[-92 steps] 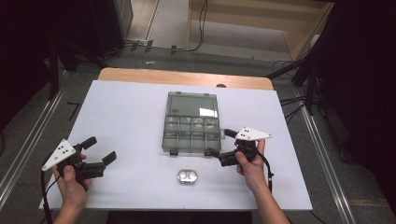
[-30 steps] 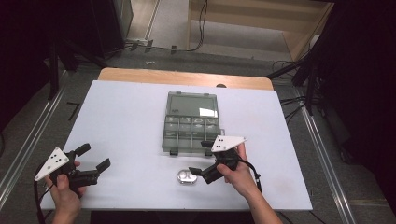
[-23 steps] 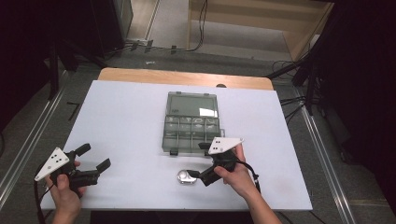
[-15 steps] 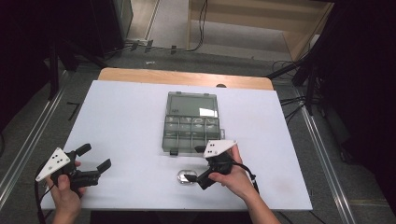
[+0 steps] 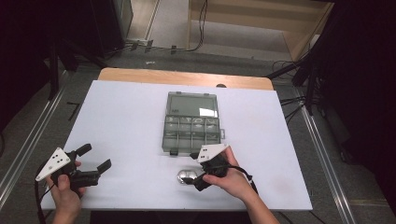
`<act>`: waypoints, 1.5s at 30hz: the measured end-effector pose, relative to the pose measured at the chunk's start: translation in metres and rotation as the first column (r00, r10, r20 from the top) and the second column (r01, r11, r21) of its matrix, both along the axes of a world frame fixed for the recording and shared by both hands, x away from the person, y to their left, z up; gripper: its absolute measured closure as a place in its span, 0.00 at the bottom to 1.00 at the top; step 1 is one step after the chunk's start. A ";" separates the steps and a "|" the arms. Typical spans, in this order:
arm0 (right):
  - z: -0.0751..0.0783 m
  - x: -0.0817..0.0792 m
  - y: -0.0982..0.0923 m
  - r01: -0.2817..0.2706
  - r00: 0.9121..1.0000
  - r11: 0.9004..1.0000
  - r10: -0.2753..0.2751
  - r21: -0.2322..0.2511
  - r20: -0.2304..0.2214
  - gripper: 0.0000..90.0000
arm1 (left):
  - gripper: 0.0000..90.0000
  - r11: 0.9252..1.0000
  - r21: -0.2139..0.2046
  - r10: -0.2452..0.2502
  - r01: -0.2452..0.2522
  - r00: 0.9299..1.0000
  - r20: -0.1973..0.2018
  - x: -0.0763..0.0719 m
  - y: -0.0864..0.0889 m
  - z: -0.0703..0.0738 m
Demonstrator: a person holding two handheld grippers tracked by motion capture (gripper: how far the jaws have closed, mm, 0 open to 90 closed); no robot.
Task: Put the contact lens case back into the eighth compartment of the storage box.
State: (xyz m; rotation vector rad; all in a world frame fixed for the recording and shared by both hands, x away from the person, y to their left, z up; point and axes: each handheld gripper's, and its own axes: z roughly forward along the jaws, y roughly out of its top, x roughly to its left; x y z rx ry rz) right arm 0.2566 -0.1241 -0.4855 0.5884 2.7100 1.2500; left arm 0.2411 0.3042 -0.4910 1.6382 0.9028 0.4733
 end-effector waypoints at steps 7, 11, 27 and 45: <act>-0.004 -0.002 0.004 -0.015 1.000 0.999 0.015 -0.050 -0.001 0.21 | 0.00 1.000 0.001 -0.003 0.003 1.000 0.000 0.000 0.000 0.000; -0.005 -0.003 0.006 -0.029 1.000 0.998 0.029 -0.063 -0.003 0.25 | 0.00 1.000 0.001 -0.003 0.003 1.000 -0.001 0.000 0.000 0.000; -0.015 -0.004 0.013 -0.063 0.998 0.988 0.066 -0.141 0.014 0.39 | 0.00 1.000 0.000 -0.005 0.005 1.000 -0.001 0.000 0.000 0.000; -0.022 -0.004 0.016 -0.086 0.996 0.983 0.089 -0.165 0.011 0.51 | 0.00 1.000 -0.002 -0.005 0.005 1.000 -0.001 0.001 0.000 -0.001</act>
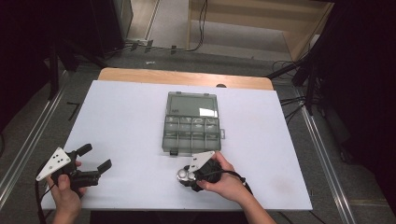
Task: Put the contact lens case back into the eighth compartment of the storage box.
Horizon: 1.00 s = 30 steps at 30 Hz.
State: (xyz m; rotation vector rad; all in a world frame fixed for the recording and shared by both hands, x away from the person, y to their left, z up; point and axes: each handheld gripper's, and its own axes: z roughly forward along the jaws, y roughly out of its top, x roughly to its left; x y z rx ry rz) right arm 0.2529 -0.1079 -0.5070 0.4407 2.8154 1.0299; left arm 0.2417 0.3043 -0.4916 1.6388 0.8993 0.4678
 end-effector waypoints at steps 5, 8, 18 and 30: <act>0.001 0.001 -0.002 0.004 1.000 1.000 -0.004 0.005 0.004 0.52 | 0.00 1.000 0.001 -0.001 0.001 1.000 0.001 0.000 0.000 0.000; 0.003 0.002 -0.004 0.023 1.000 1.000 -0.023 0.011 0.000 0.52 | 0.00 1.000 0.004 -0.001 0.001 1.000 0.001 0.000 0.000 0.000; 0.011 0.005 -0.013 0.070 0.998 0.996 -0.070 0.053 0.007 0.52 | 0.00 1.000 0.005 -0.005 0.005 1.000 0.004 0.000 -0.001 0.000; 0.020 0.009 -0.023 0.107 0.994 0.989 -0.108 0.098 0.004 0.52 | 0.00 1.000 0.012 -0.008 0.008 1.000 0.006 0.000 -0.002 0.000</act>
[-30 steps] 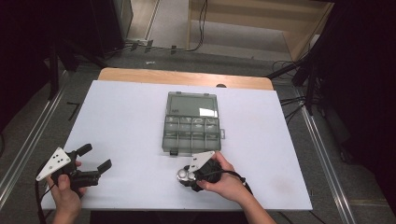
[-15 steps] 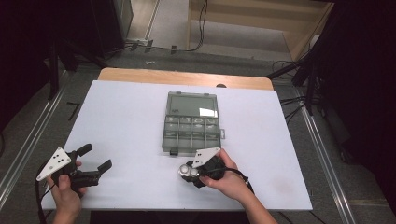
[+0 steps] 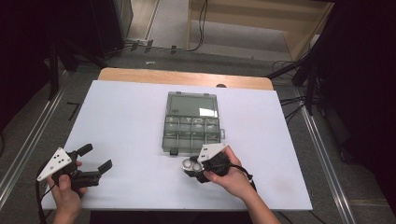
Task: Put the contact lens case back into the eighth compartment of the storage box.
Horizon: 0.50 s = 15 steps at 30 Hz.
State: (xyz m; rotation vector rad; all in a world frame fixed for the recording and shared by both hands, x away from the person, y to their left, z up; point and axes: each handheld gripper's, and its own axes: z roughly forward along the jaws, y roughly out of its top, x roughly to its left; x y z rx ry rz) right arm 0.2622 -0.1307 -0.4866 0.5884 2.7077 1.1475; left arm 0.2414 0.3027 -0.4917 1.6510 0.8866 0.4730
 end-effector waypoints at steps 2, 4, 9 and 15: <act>0.001 0.001 -0.001 0.008 1.000 1.000 -0.008 0.006 0.000 0.52 | 0.00 1.000 -0.002 0.000 0.000 1.000 0.000 0.000 0.000 0.000; 0.002 0.001 -0.003 0.013 1.000 1.000 -0.013 0.008 0.001 0.52 | 0.00 1.000 -0.003 -0.001 0.001 1.000 0.000 0.000 0.000 0.000; 0.005 0.003 -0.006 0.039 0.999 0.999 -0.039 0.019 -0.002 0.52 | 0.00 1.000 -0.003 -0.001 0.001 1.000 0.003 0.000 0.000 0.000; 0.007 0.005 -0.011 0.070 0.998 0.997 -0.070 0.033 -0.005 0.52 | 0.00 1.000 -0.005 -0.001 0.001 1.000 0.002 0.000 0.000 0.000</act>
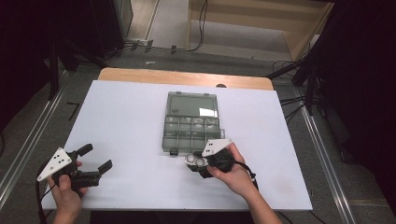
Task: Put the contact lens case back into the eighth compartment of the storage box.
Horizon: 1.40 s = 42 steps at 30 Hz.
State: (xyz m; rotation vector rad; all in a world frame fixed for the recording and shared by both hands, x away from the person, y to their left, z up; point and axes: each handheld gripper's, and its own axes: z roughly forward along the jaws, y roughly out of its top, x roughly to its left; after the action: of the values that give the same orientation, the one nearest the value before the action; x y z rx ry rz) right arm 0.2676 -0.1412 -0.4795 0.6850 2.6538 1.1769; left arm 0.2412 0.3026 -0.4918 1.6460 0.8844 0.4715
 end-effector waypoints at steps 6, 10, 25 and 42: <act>0.003 0.001 -0.004 0.016 1.000 1.000 -0.016 0.009 0.003 0.52 | 0.00 1.000 0.004 0.000 0.000 1.000 0.001 0.000 0.000 0.000; 0.004 0.003 -0.006 0.027 1.000 1.000 -0.027 0.015 0.005 0.52 | 0.00 1.000 0.004 -0.002 0.002 1.000 0.002 0.000 0.000 0.000; 0.010 0.007 -0.017 0.099 0.995 0.994 -0.099 0.043 -0.002 0.52 | 0.00 1.000 0.008 -0.006 0.006 1.000 0.002 0.000 -0.001 0.000; 0.015 0.011 -0.024 0.161 0.987 0.985 -0.161 0.062 -0.002 0.52 | 0.00 1.000 0.007 -0.008 0.008 1.000 0.003 0.000 -0.001 0.000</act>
State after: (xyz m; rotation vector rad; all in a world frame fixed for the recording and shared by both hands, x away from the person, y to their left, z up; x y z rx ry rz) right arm 0.2785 -0.1655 -0.4643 0.8889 2.5132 1.2188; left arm 0.2408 0.3016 -0.4916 1.6543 0.8743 0.4726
